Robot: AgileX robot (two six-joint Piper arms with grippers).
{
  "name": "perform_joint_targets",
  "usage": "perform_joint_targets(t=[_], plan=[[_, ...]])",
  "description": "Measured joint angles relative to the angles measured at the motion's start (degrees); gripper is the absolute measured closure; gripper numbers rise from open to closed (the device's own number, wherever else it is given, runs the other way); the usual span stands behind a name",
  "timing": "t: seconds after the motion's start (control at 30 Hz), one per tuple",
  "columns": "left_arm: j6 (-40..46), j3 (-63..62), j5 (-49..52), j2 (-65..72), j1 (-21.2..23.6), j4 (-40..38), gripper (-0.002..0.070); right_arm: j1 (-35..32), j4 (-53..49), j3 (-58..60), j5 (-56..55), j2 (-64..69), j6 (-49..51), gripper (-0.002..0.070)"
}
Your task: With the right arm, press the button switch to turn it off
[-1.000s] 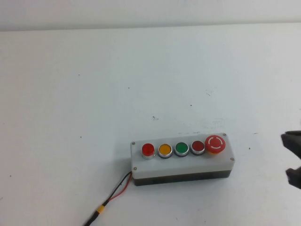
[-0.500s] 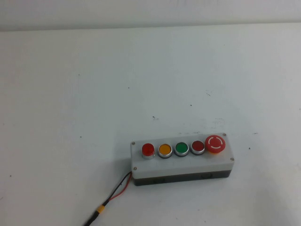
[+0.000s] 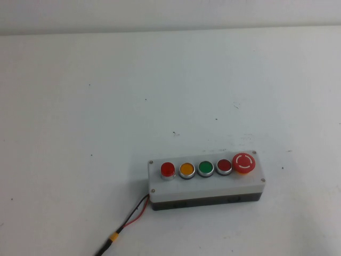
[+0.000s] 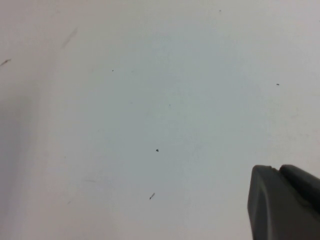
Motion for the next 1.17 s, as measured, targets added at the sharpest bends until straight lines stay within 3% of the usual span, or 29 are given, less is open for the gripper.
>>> perform_joint_targets(t=[0.23, 0.73, 1.17], plan=[[0.0, 0.0, 0.0, 0.0, 0.0, 0.0, 0.0677, 0.0, 3.0, 0.0, 1.07, 0.02, -0.59, 0.0692], [0.0, 0.0, 0.0, 0.0, 0.0, 0.0, 0.0677, 0.0, 16.62, 0.0, 12.48, 0.02, -19.22, 0.0692], [0.0, 0.0, 0.0, 0.0, 0.0, 0.0, 0.0677, 0.0, 17.42, 0.0, 12.95, 0.02, -20.64, 0.0692]])
